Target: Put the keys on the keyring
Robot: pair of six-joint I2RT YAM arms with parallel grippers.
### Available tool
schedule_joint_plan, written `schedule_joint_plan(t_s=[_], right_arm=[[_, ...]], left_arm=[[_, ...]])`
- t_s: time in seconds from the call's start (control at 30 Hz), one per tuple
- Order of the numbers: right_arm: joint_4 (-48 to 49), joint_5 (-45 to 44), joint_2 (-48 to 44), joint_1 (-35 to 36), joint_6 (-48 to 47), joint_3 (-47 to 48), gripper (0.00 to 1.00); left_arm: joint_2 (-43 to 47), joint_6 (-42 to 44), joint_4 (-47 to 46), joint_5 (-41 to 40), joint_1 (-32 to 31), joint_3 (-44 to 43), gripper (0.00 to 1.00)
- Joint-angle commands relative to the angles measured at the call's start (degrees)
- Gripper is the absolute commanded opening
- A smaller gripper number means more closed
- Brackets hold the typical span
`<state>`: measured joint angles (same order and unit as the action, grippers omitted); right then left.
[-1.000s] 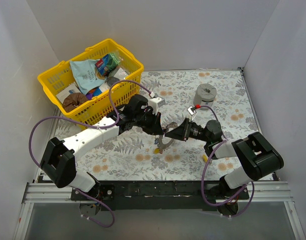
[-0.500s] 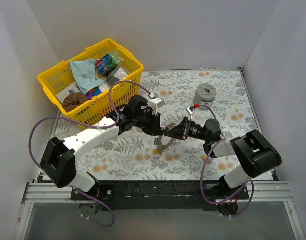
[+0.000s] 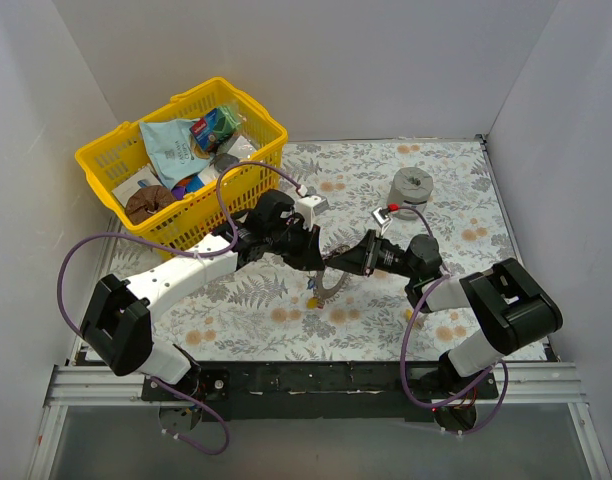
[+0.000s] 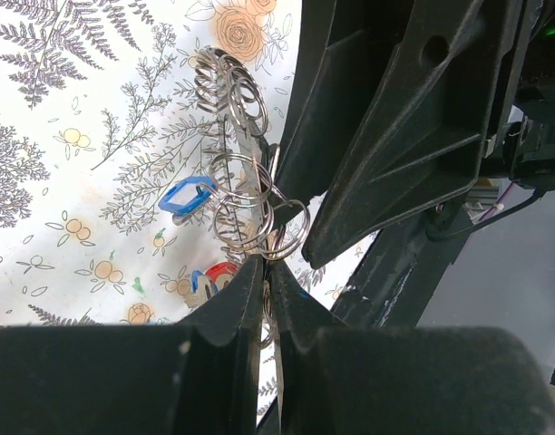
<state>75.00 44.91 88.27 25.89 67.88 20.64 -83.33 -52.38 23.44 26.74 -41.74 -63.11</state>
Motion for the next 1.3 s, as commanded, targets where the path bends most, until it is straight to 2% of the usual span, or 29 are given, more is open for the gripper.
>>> schedule_joint_plan(t_s=[0.0,0.17,0.53,0.97,1.07,1.27], right_arm=[[16.76,-2.01,-0.29,-0.05,-1.34,3.52,0.40],[15.00,-1.22,-0.47,0.13,-2.40,4.84,0.40],[15.79,4.66,1.11,1.80,-2.22,4.58,0.31],[12.98,6.60,0.76,2.94,-3.98,5.28,0.31],[12.19,6.60,0.85,3.20,-4.51,5.55,0.26],[11.66,7.30,1.20,3.47,-4.68,5.64,0.06]], left_arm=[[3.88,0.35,-2.52,5.25,-0.28,0.18,0.00],[3.61,0.26,-2.79,6.66,-0.19,-0.08,0.00],[4.05,0.09,-3.23,4.02,-0.19,-0.17,0.00],[4.49,-0.18,-4.11,3.76,-0.19,-0.17,0.00],[4.75,-0.27,-4.19,3.58,-0.28,-0.26,0.00],[4.93,-0.62,-4.98,3.32,-0.19,0.01,0.00]])
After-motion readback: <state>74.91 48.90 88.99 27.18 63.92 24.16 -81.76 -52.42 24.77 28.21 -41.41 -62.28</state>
